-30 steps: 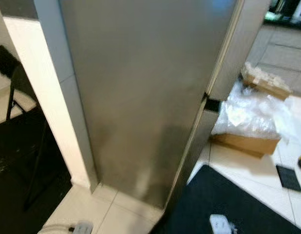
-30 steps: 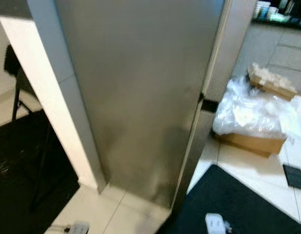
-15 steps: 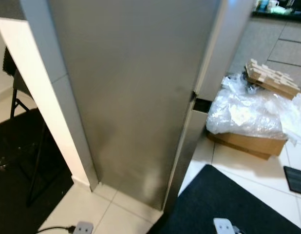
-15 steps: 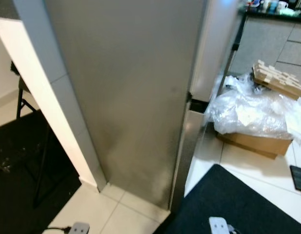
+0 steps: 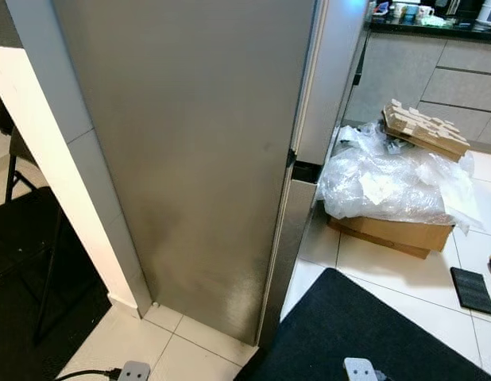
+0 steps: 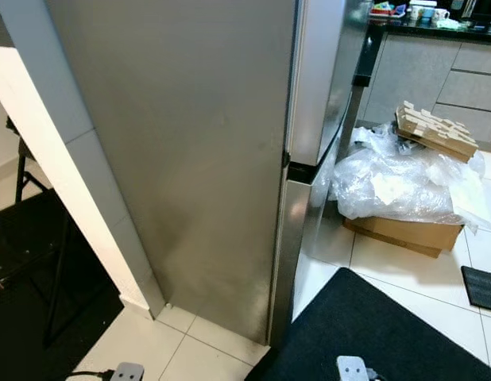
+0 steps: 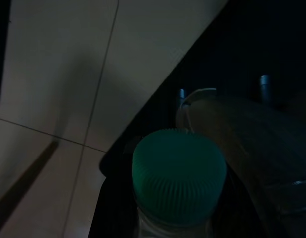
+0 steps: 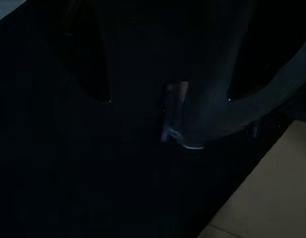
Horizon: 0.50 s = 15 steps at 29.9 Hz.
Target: Restocking fridge
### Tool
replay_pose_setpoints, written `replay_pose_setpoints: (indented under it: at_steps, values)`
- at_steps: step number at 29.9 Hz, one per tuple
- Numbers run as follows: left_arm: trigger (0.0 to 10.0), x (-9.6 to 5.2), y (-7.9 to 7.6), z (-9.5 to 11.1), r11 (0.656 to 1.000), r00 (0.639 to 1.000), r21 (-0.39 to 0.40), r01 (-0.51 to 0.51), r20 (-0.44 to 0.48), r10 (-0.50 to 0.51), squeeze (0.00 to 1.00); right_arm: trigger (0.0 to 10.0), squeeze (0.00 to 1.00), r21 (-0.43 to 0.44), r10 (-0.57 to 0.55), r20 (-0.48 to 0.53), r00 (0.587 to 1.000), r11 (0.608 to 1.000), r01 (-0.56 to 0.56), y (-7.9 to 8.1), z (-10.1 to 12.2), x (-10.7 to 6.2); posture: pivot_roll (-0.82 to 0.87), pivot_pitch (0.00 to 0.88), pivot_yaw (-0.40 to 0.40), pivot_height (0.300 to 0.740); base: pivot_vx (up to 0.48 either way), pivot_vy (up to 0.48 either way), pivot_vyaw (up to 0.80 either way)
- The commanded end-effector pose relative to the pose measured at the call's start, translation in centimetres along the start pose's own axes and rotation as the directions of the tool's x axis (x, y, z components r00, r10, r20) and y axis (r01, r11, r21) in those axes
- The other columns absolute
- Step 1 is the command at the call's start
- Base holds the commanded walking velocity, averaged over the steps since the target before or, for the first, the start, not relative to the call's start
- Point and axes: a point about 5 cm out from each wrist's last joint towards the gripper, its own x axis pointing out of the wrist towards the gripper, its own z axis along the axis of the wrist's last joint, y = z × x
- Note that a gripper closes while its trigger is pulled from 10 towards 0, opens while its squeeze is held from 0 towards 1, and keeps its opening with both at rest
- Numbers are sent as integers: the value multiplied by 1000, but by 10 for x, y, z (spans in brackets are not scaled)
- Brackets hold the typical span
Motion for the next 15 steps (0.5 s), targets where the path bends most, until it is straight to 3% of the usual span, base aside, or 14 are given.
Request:
replay_pose_setpoints:
  at_steps: [1,15]
  values:
    - [10000,0,-8,-8,1000,999,-19,18,-29,-18,0,10000,0,10,-21,5,1000,1000,21,-8,1,-1,109,0,-3,740,0,0,0]
    - [10000,0,-6,-7,1000,1000,-20,4,-26,-4,0,10000,0,12,-18,5,1000,1000,18,-8,0,-2,109,0,-3,740,0,0,0]
